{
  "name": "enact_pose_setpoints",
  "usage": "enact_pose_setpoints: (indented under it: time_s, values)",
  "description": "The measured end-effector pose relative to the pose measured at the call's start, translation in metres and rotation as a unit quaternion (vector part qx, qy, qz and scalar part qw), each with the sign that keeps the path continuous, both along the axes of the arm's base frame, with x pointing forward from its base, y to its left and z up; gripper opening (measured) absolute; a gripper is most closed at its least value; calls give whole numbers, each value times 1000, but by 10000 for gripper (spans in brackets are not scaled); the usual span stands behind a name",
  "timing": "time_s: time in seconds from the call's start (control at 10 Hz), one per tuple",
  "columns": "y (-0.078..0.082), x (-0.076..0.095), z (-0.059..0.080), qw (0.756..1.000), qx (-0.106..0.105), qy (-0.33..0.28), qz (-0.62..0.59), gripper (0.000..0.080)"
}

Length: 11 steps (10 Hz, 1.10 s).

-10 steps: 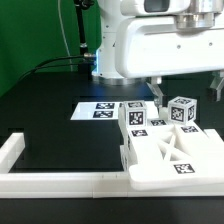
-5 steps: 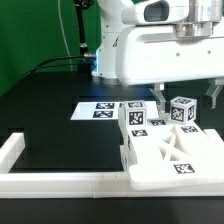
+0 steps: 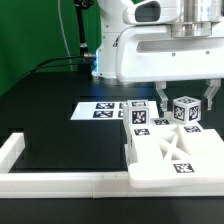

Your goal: Assemble chair

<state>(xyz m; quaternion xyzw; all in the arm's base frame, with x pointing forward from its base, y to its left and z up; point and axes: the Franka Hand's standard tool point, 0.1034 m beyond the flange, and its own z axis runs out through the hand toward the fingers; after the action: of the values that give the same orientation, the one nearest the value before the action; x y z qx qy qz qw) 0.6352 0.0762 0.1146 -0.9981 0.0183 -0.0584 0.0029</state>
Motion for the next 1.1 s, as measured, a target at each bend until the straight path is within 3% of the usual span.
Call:
enact_pose_setpoints:
  time_s: [0.4, 0.8, 1.0, 1.1]
  values:
    - [-2, 0, 0, 987, 18, 0, -160, 389]
    - [-3, -2, 0, 895, 58, 12, -442, 390]
    - [-3, -2, 0, 905, 56, 12, -422, 391]
    - [-3, -1, 0, 916, 54, 11, -398, 557]
